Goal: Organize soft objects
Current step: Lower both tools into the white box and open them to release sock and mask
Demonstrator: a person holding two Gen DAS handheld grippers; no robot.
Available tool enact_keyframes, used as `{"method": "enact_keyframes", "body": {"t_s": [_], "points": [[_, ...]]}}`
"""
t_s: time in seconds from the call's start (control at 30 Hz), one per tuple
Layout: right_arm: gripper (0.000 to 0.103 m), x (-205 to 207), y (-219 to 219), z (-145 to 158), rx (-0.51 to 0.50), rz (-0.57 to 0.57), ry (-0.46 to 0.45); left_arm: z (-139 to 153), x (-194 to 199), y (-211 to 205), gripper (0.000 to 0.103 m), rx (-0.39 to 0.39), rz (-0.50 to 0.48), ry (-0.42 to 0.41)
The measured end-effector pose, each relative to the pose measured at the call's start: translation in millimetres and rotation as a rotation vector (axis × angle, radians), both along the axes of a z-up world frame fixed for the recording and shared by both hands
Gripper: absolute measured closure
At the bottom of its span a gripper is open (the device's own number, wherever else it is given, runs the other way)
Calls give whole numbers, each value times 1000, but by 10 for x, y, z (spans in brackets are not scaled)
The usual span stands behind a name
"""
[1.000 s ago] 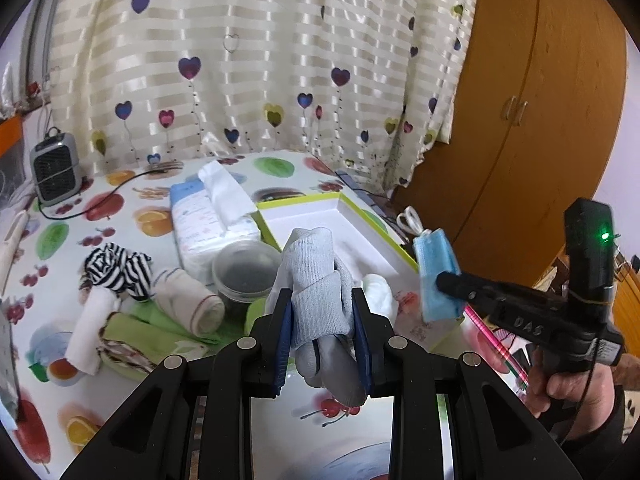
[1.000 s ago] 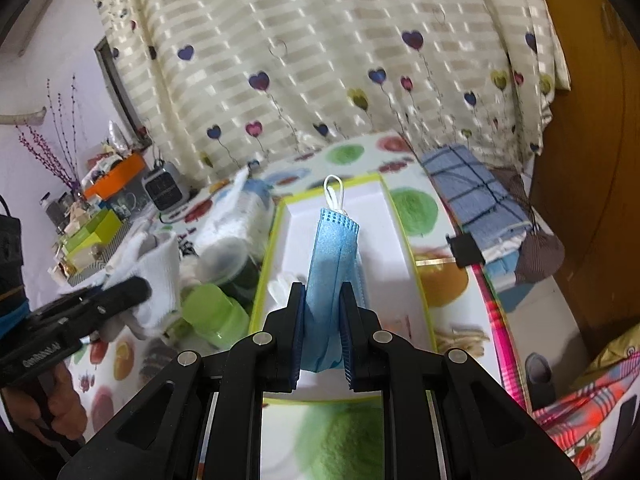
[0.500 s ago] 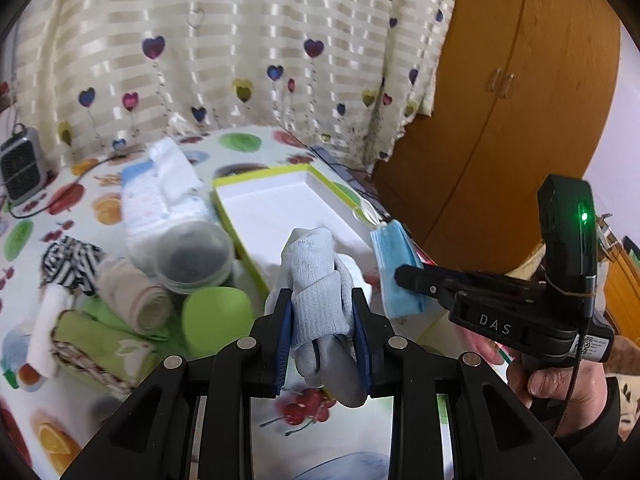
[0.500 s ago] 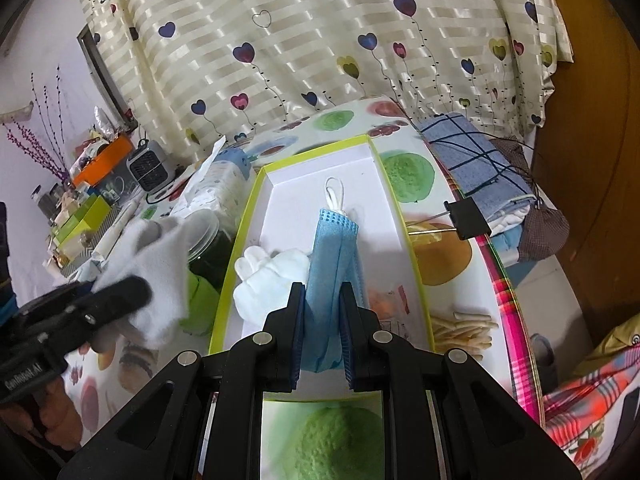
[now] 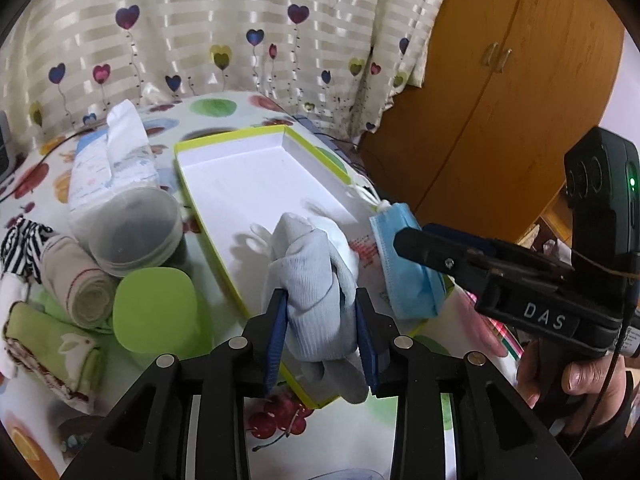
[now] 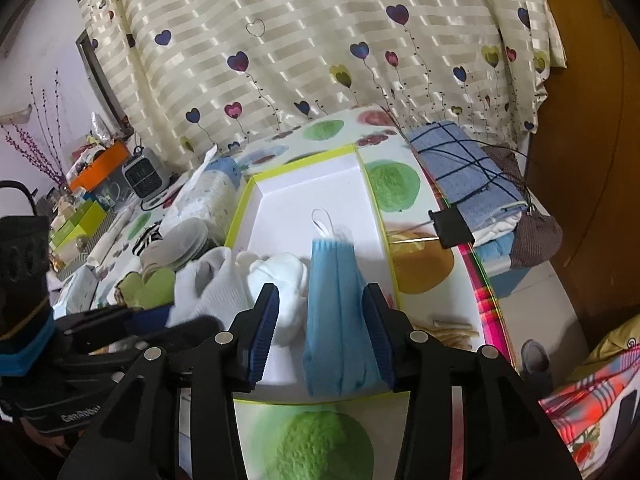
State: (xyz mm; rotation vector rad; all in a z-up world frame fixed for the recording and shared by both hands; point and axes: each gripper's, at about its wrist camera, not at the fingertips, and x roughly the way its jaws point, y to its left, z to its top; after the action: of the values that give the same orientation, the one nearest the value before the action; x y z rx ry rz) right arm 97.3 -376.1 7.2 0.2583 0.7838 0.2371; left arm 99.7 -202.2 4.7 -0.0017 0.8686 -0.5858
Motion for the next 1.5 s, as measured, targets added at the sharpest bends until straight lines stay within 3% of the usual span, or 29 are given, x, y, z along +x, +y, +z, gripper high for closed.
{"method": "enact_keyframes", "body": {"t_s": [0.6, 1.2, 1.5], "points": [[58, -97, -57, 159, 27, -31, -42, 215, -153, 128, 71, -40, 14, -70], [58, -359, 337, 396, -66, 25, -92, 394, -394, 426, 71, -57, 76, -124], [53, -467, 588, 494, -104, 67, -119, 452, -490, 697, 71, -68, 139, -149]]}}
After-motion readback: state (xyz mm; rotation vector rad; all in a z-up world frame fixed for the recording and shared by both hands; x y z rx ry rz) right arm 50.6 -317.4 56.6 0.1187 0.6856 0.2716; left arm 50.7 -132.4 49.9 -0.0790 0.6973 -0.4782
